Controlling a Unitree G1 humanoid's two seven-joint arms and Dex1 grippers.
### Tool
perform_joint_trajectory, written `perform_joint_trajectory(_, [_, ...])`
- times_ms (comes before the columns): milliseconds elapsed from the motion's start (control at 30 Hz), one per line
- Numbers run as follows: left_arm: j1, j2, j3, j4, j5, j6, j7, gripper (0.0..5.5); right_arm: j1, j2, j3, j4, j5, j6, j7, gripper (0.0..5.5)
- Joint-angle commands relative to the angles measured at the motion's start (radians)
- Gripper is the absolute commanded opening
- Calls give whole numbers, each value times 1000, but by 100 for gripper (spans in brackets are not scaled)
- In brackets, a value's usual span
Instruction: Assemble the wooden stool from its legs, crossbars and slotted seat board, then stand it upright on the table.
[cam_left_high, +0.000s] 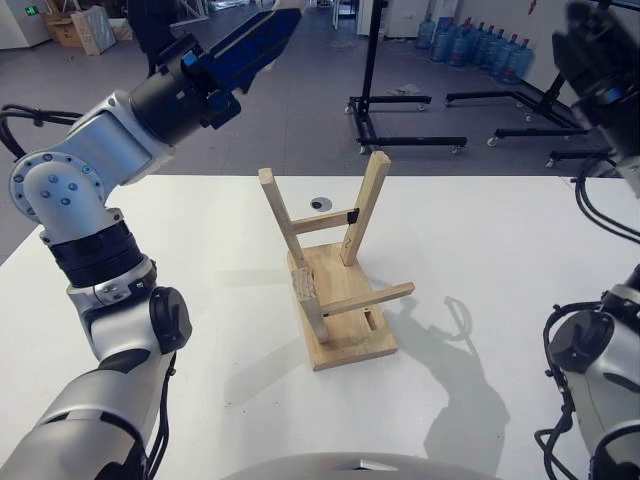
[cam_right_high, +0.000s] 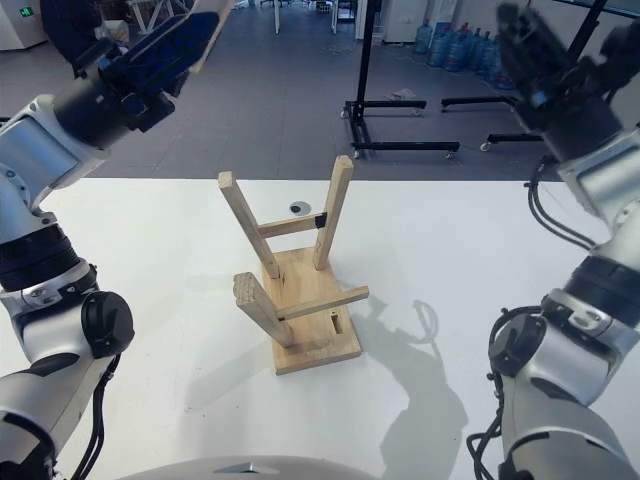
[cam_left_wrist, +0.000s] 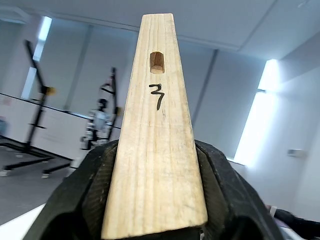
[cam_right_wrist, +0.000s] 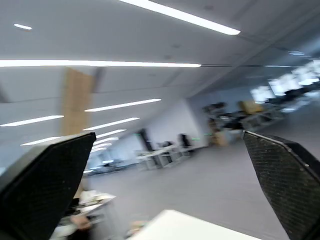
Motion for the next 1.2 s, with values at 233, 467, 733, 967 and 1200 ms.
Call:
perform_joint_trajectory(233, [148,-20,-123,-55,-212,17,60,205,68,219,165,-121,324,33,-167,540])
perform_joint_trajectory(467, [209,-11,-198,-85,-236,-8,58,205,50,276,227,-142,389,-63,-258,540])
perform_joint_trajectory(733, [202,-1,-230,-70,-233,-53,69,205,131,290,269,-274,538,-151,-317,540])
perform_joint_trajectory(967, [246,17,-272,-114,-232,-51,46,205,92,294,321,-251,509,-230,-348,540])
perform_joint_trajectory(1200, [260,27,-294,-128,-223,-68,31,205,75,287,330,-207,505,-260,-325,540])
